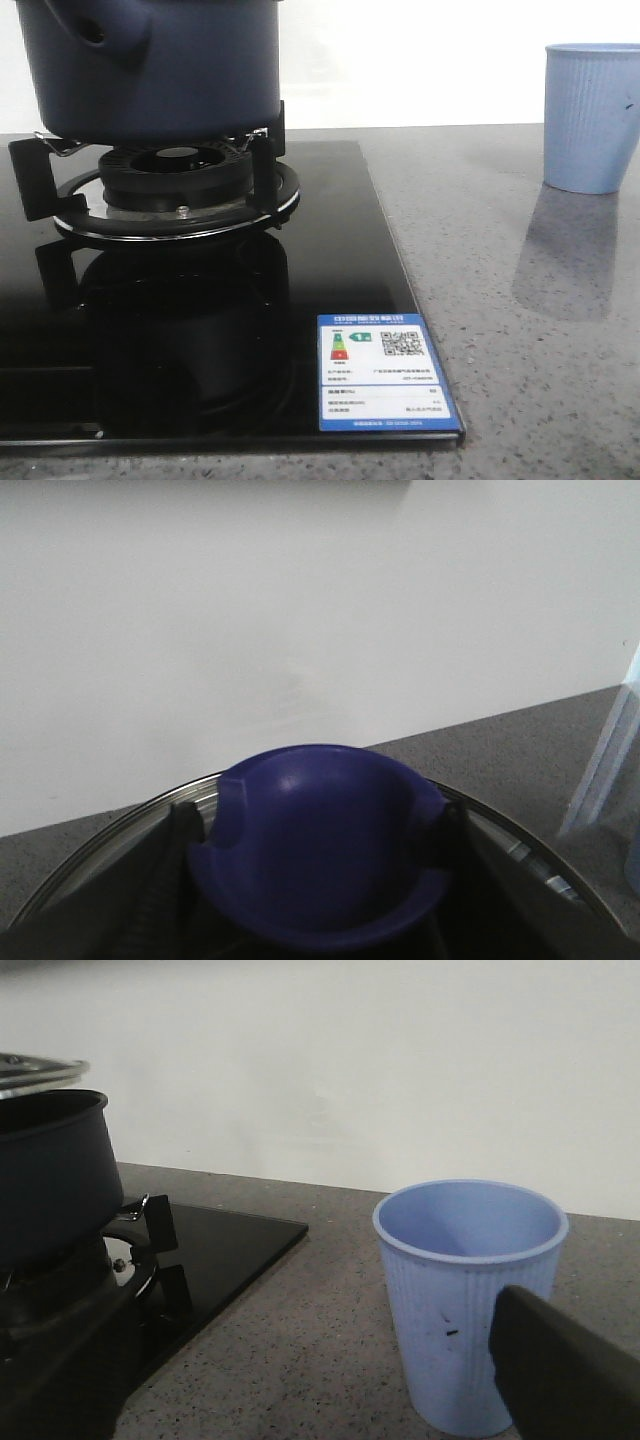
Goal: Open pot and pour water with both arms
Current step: 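Lower the glass lid onto the pot and open the left gripper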
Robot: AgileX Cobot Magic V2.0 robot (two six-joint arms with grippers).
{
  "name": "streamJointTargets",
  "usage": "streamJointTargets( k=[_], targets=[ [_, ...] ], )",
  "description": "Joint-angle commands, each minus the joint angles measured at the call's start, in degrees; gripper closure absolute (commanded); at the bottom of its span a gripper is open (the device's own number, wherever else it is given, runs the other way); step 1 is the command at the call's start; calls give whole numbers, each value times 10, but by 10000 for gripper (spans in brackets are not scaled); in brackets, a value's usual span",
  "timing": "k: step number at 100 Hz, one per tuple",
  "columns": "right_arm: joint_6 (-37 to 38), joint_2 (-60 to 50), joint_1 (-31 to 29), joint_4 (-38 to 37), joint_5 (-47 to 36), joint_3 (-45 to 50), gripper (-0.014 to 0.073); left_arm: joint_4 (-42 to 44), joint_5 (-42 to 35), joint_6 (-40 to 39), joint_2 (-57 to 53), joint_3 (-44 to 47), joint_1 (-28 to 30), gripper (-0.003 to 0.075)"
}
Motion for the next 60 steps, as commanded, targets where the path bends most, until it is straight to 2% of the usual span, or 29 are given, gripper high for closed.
streamJointTargets(
  k=[1,60],
  targets=[
    [4,-7,-6,21,-32,-9,-47,3,-67,-3,-5,-22,-6,388],
    [4,-7,-6,15,-30,-9,-47,3,-69,-3,12,-22,-6,375]
  ],
)
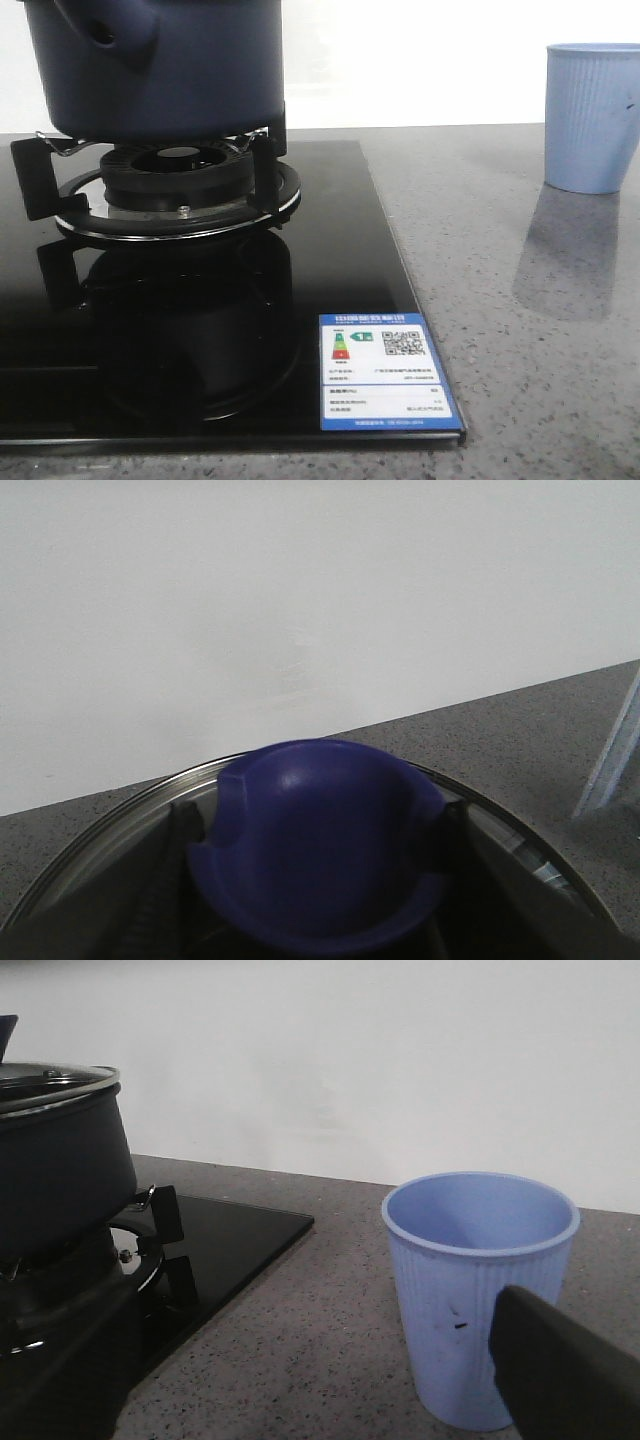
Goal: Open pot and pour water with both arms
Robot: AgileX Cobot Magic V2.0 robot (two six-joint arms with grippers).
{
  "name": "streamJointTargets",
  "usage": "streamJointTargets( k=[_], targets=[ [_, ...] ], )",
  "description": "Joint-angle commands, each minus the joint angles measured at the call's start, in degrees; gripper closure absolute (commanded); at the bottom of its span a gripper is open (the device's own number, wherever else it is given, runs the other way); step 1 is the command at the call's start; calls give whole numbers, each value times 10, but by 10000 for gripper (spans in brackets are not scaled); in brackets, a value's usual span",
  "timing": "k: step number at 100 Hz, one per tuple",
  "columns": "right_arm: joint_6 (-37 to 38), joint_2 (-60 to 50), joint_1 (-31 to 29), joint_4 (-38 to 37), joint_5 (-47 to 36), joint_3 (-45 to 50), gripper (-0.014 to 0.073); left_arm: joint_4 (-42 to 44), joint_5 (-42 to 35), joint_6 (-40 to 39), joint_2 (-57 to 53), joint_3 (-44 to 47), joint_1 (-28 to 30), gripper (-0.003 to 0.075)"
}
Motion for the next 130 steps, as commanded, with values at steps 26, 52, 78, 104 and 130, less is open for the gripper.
streamJointTargets(
  k=[26,52,78,104,130],
  targets=[
    [2,-7,-6,23,-30,-9,-47,2,-28,-3,-26,-22,-4,209],
    [2,-7,-6,23,-30,-9,-47,2,-25,-3,-66,-22,-1,197],
    [2,-7,-3,23,-94,-9,-43,57,-7,-3,-155,-22,38,206],
    [2,-19,71,23,-83,-13,430,57,83,-3,-205,-22,150,482],
    [157,-77,119,7,143,-102,644,56,118,-3,-255,-10,194,736]
  ],
)
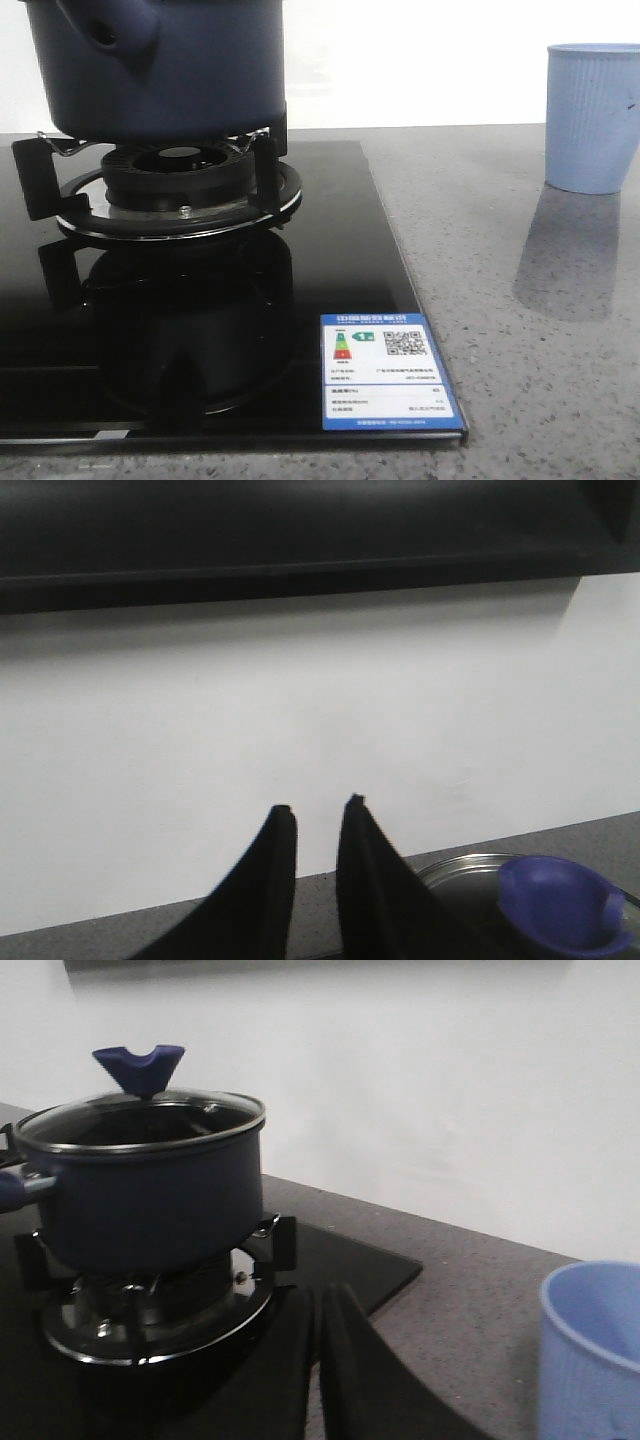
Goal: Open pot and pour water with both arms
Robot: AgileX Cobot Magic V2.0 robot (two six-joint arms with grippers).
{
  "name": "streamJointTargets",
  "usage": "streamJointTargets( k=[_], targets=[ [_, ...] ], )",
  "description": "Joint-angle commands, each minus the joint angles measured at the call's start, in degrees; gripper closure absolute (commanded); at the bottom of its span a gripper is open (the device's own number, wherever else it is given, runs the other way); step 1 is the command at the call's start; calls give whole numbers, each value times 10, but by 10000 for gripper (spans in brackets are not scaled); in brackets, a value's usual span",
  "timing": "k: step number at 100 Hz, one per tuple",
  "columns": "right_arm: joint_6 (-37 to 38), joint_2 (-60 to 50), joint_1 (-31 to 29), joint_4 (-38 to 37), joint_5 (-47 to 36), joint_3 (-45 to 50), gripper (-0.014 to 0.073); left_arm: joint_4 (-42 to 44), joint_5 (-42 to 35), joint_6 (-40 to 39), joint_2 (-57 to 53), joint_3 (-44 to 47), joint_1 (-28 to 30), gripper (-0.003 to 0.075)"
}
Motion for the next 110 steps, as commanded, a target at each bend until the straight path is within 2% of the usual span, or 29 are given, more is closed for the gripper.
streamJointTargets(
  k=[1,5,12,19,35,46,54,83,110],
  targets=[
    [118,-25,19,20,124,-63,644,0,-32,-3,-20,-11,5,736],
    [171,-29,33,-8,200,-85,644,0,-37,-3,-27,-4,5,736],
    [243,-31,60,-80,272,-130,644,0,-44,-3,-38,9,5,736],
    [272,-31,85,-124,284,-166,644,0,-47,-3,-50,25,5,736],
    [339,-44,120,-159,296,-199,644,-15,-65,-3,-92,76,5,736],
    [410,-78,123,-260,305,-186,644,-29,-104,-3,-141,133,5,736],
    [430,-113,123,-312,317,-165,644,-32,-108,-3,-178,175,5,736],
    [430,-268,123,-314,361,-19,644,-83,-107,-3,-336,331,5,736],
    [430,-323,123,-315,351,42,644,-88,-99,-3,-402,385,5,736]
  ],
)
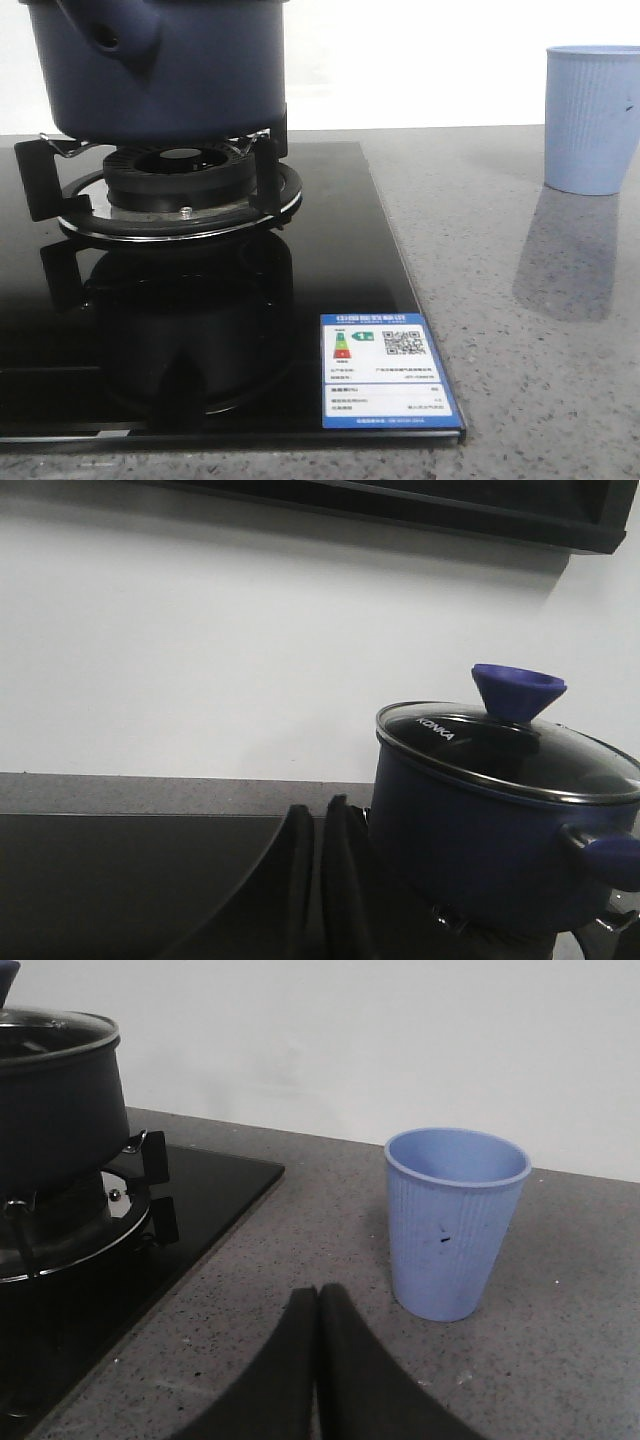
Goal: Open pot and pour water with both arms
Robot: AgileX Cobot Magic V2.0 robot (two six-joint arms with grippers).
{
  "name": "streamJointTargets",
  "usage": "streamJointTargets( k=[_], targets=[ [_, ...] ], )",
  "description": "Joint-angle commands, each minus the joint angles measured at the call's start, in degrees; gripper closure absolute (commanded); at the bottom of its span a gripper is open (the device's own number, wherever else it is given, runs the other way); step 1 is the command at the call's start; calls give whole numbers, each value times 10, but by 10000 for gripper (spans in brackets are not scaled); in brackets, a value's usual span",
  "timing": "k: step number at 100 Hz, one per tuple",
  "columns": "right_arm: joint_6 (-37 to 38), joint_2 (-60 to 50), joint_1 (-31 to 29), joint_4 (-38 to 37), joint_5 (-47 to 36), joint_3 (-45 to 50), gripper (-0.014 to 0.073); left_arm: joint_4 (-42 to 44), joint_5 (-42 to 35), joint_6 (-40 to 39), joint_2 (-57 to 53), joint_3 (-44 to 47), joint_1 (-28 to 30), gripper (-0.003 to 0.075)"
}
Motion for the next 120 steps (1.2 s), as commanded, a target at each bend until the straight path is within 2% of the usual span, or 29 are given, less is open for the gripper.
streamJointTargets(
  k=[1,84,96,113,120],
  targets=[
    [3,-3,1,14,11,-8,644,-6,-32,-3,1,-10,2,736],
    [3,-3,1,13,13,-8,644,-1,-31,-3,1,-9,2,736],
    [3,-3,1,13,13,-8,644,70,-31,-10,-7,0,8,736],
    [3,-3,1,13,13,-8,644,224,-28,-165,-60,60,66,736],
    [3,-3,1,13,13,-8,644,231,-19,-183,-92,89,90,736]
  ],
)
